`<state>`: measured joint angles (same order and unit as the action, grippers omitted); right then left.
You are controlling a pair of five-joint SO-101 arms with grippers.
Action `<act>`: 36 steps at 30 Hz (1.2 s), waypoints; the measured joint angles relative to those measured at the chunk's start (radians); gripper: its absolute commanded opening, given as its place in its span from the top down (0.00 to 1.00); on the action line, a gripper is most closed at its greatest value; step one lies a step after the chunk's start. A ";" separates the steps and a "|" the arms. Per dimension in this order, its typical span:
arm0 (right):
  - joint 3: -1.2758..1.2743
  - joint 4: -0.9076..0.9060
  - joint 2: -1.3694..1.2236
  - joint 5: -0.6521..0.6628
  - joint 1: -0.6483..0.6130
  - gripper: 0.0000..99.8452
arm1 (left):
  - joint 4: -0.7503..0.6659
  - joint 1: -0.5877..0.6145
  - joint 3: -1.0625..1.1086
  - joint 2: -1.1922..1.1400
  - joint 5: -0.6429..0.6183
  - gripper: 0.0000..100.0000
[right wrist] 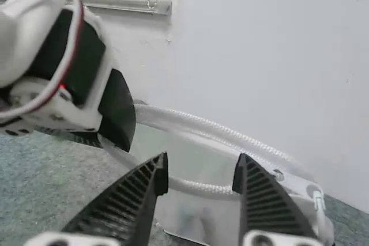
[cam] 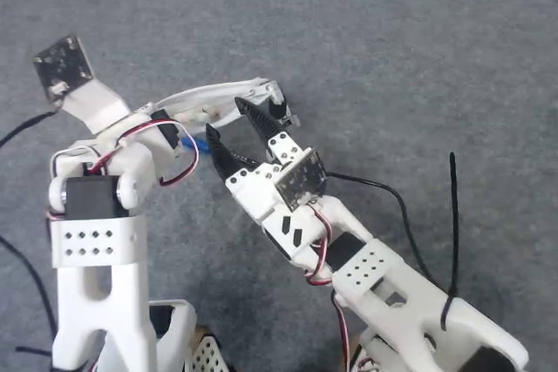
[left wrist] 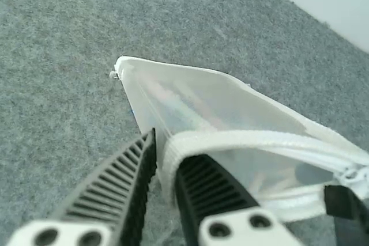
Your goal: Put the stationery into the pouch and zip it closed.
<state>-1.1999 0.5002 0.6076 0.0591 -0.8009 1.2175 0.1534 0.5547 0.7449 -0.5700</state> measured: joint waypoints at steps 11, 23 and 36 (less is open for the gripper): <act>-0.055 -0.184 0.180 0.002 0.000 0.83 | 0.000 0.000 0.000 0.000 0.000 0.99; -0.043 -0.611 0.393 0.000 0.002 0.83 | 0.000 0.051 0.000 0.000 0.000 0.99; 0.066 -1.204 0.508 0.000 0.000 0.83 | 0.000 0.057 0.000 0.000 0.000 0.99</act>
<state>-1.1339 -0.7043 1.1155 0.0591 -0.8009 1.2175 0.2102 0.5547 0.7449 -0.5700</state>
